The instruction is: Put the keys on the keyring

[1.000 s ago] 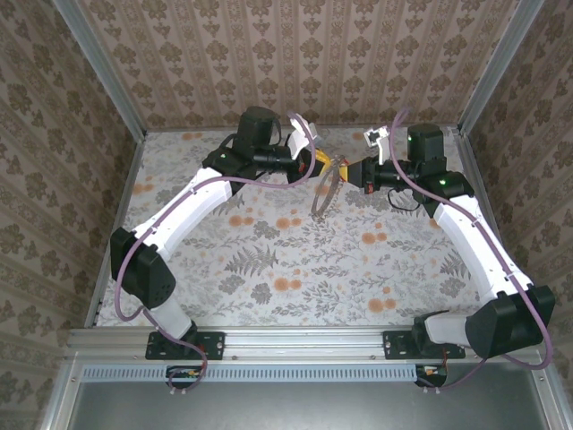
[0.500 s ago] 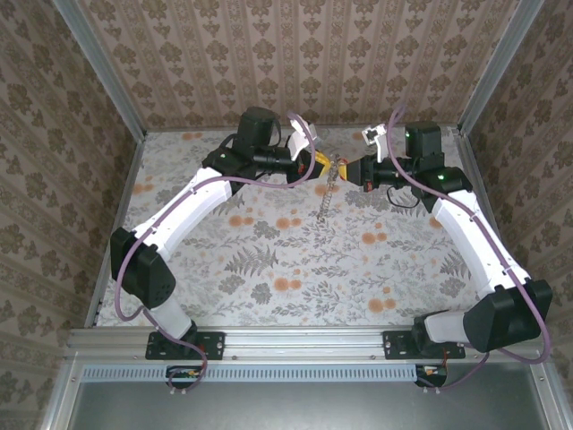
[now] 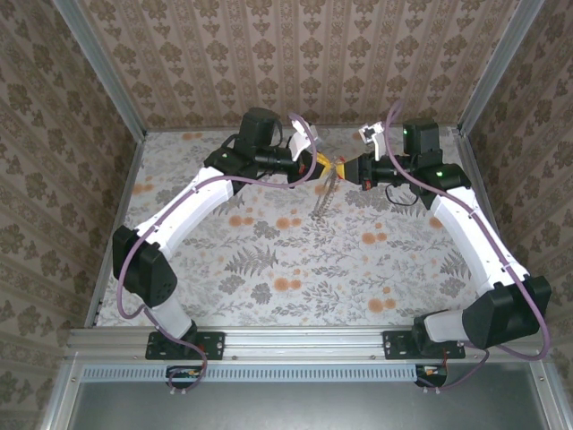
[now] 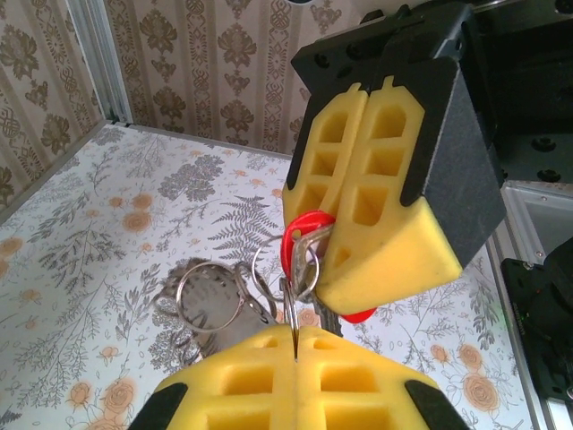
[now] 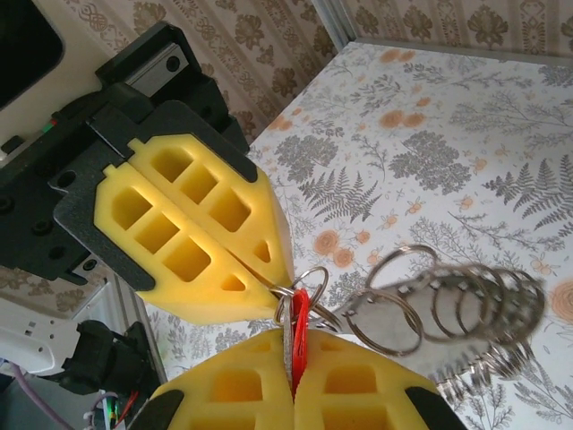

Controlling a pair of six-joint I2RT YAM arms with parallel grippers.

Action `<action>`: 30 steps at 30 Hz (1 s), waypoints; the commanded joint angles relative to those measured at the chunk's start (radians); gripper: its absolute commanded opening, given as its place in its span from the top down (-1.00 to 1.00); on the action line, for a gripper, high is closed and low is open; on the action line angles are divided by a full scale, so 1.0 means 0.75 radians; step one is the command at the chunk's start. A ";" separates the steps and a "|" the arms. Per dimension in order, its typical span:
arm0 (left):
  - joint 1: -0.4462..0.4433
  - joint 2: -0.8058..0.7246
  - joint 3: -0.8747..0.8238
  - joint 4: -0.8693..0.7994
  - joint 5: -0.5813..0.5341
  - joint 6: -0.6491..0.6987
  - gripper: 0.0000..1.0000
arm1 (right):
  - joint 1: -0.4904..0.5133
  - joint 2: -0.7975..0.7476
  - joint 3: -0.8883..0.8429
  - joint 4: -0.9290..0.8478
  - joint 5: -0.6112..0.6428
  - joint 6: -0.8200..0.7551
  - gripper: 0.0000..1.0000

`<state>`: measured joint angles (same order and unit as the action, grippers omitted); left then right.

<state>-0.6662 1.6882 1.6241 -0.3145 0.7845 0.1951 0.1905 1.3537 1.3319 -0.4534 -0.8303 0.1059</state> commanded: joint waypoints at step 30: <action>0.165 -0.121 -0.190 0.303 -0.052 -0.248 0.20 | 0.010 0.525 0.355 0.083 -0.046 0.032 1.00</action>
<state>-0.5602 1.6569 1.4967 -0.1471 0.7563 0.0509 0.1925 1.6829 1.5288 -0.4465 -0.8310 0.1093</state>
